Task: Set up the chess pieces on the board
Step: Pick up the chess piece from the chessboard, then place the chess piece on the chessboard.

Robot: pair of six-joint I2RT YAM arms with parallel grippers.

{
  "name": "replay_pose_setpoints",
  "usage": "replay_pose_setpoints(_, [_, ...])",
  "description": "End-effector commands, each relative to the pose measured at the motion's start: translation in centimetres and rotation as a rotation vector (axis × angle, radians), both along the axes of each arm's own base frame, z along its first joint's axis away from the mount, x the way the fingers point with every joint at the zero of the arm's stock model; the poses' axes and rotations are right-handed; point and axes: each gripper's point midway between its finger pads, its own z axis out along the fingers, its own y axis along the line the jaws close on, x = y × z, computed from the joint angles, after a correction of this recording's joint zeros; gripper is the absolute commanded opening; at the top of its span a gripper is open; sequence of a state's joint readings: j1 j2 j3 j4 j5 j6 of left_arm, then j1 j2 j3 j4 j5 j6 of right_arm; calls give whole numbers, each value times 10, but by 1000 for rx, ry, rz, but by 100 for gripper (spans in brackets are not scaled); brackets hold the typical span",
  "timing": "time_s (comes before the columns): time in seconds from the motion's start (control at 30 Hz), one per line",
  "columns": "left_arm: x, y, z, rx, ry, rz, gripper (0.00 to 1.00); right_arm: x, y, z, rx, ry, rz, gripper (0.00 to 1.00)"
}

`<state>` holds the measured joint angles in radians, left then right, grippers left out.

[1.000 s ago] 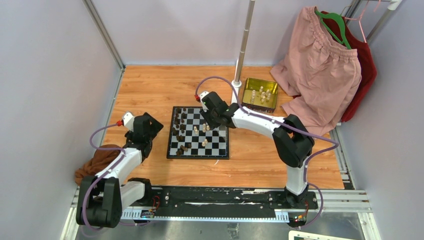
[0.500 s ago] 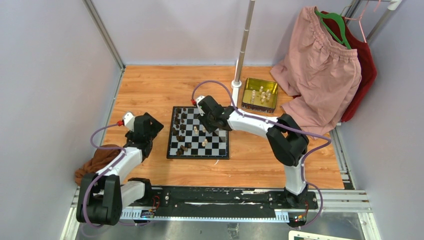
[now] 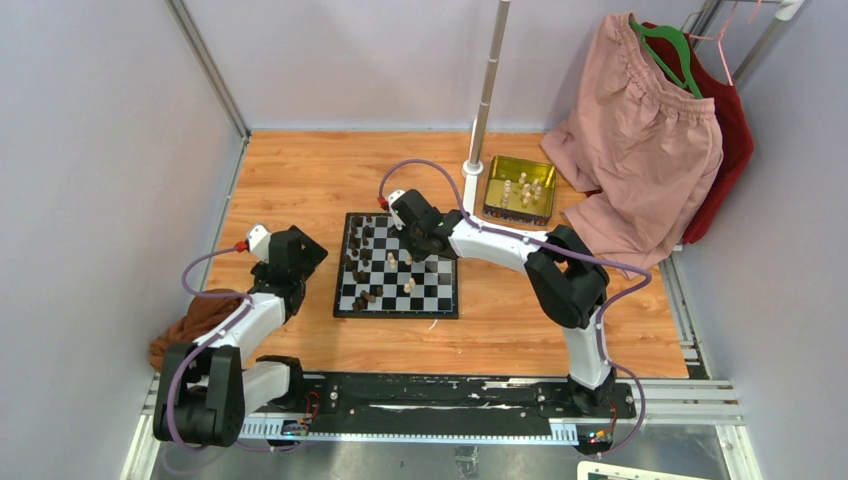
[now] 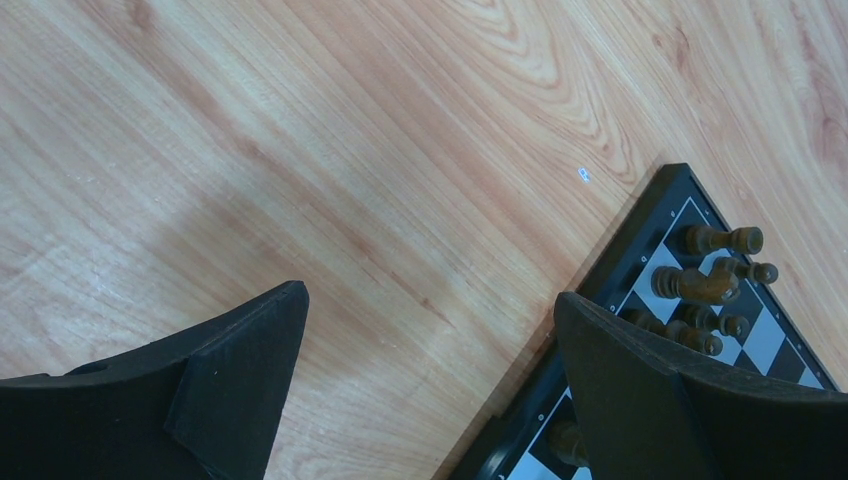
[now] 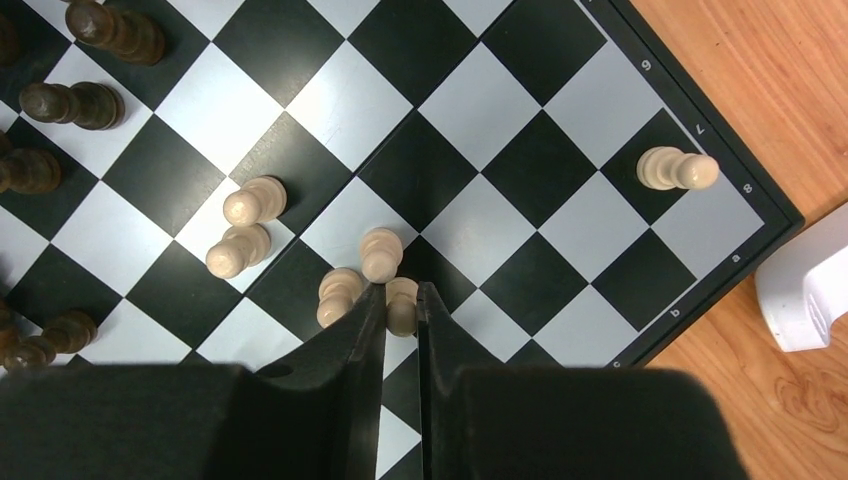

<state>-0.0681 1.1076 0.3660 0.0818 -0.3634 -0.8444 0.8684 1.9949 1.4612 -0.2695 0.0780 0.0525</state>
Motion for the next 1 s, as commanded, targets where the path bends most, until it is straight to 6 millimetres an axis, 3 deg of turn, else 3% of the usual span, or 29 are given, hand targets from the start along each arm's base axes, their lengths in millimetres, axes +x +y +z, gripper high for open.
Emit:
replay_pose_setpoints(0.0, [3,3,3,22,-18,7,100,-4,4,4,-4,-7,13,11])
replay_pose_setpoints(0.07, [3,2,3,20,-20,6,100,-4,2,6,-3,-11,9,0])
replay_pose_setpoints(0.47, [1,3,5,17,-29,8,100,3,-14,38,-5,-94,-31,0])
replay_pose_setpoints(0.97, [1,4,1,26,-14,12,100,54,-41,24,-6,-122,-154,0])
